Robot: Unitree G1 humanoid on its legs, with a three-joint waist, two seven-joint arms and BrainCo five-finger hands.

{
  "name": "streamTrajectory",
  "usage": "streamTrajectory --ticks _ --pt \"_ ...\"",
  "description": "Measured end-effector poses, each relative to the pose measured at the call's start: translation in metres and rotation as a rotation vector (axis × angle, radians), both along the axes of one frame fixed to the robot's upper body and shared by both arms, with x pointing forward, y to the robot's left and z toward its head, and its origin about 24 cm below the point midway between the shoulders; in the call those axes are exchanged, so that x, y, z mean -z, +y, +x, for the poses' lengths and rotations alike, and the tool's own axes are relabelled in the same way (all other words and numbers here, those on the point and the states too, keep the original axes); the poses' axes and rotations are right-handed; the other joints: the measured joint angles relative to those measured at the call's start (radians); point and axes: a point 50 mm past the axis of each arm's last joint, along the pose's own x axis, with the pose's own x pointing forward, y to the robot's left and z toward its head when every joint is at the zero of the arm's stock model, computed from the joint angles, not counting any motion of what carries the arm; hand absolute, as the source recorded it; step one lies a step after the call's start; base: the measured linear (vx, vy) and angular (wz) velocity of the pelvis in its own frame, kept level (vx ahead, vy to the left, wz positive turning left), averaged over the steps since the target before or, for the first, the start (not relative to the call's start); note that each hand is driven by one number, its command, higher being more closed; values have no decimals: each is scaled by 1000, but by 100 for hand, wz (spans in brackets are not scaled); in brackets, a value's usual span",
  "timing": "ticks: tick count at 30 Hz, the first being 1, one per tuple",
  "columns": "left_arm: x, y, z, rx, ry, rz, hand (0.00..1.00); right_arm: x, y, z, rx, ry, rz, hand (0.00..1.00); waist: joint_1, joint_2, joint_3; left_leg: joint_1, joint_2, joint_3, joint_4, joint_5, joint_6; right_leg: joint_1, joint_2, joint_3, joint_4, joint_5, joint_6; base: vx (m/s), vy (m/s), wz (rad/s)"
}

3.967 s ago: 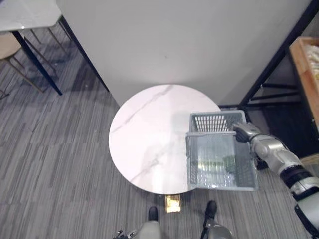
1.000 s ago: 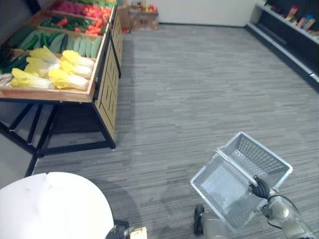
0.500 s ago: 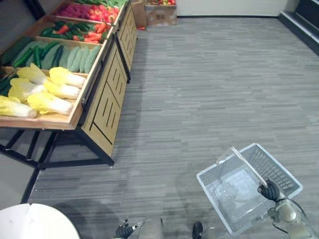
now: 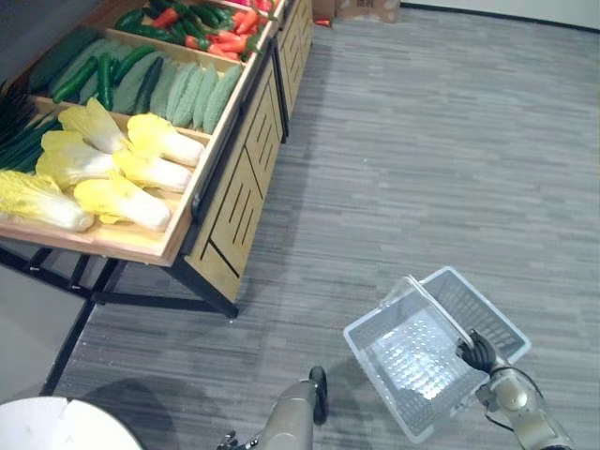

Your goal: Pick vegetable in the basket

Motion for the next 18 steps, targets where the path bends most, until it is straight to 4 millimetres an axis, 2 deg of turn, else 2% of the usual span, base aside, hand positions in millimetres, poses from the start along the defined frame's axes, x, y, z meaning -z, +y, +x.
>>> streamTrajectory --ticks 1,2,3,4,5,6,8,9,10,11,12,14,16,17,18 --pt "0 4 -4 13 19 11 0 6 9 0 6 14 32 100 -9 -20 0 93 -20 -3 -63 -19 -9 -94 -16 41 222 176 43 385 185 30" --pt "0 6 -7 31 32 18 0 11 15 -3 3 29 51 100 -19 -27 1 153 -29 -12 -91 -36 -14 -157 -17 70 393 272 82 550 214 46" --pt "-1 9 -10 46 46 26 0 16 20 -8 2 46 67 100 -29 -23 -3 234 -36 -39 -109 -55 -2 -262 -15 72 620 271 77 403 134 38" --pt "-1 9 -10 47 45 26 0 16 20 -10 5 49 68 100 -30 -22 -3 247 -36 -48 -113 -56 4 -278 -13 67 650 264 65 404 104 56" --pt "-1 9 -7 51 39 27 0 18 19 -13 14 59 71 100 -44 -13 -8 305 -39 -88 -131 -63 19 -334 -12 29 714 220 -6 349 40 98" --pt "-2 10 0 63 23 33 0 18 15 -13 34 54 70 100 -76 -8 -12 359 -39 -157 -158 -71 30 -384 -24 -44 696 154 -94 530 37 120" --pt "-4 9 11 70 -5 34 0 16 10 -13 61 40 64 100 -94 -7 -11 398 -40 -221 -172 -75 36 -416 -36 -107 589 86 -115 503 -17 126" --pt "-5 9 18 74 -25 34 0 15 7 -13 76 34 64 100 -105 -7 -11 423 -39 -272 -173 -80 38 -415 -39 -149 442 44 -115 371 -34 121" --pt "-6 9 21 76 -34 35 0 14 6 -13 79 31 62 100 -106 -7 -12 433 -39 -297 -174 -82 38 -414 -37 -163 359 38 -119 473 -76 130" --pt "-8 9 27 80 -55 40 0 13 3 -13 90 28 61 100 -106 -5 -12 447 -36 -342 -173 -96 26 -412 -24 -175 172 39 -118 285 -83 100" --pt "-9 9 30 81 -65 42 0 14 1 -13 100 30 62 100 -104 -3 -14 449 -31 -362 -171 -106 17 -412 -15 -170 79 43 -113 573 -206 126" --pt "-10 8 35 83 -79 42 0 20 -11 -16 169 63 63 100 -100 -1 -13 470 -5 -441 -156 -154 -25 -405 16 -99 -229 61 -98 588 -282 123" --pt "-9 10 29 75 -65 48 0 25 -24 -22 246 90 67 100 -95 5 -11 502 20 -480 -130 -203 -53 -396 9 -35 -352 72 -80 535 -351 109" --pt "-7 11 22 65 -48 49 0 27 -34 -29 305 98 67 100 -87 0 -14 525 32 -516 -107 -244 -76 -395 -4 0 -379 73 -78 673 -529 125" --pt "-6 13 13 53 -25 53 0 30 -42 -38 362 115 69 100 -87 -18 -22 537 39 -558 -75 -285 -96 -391 -24 14 -374 85 -74 572 -495 101"
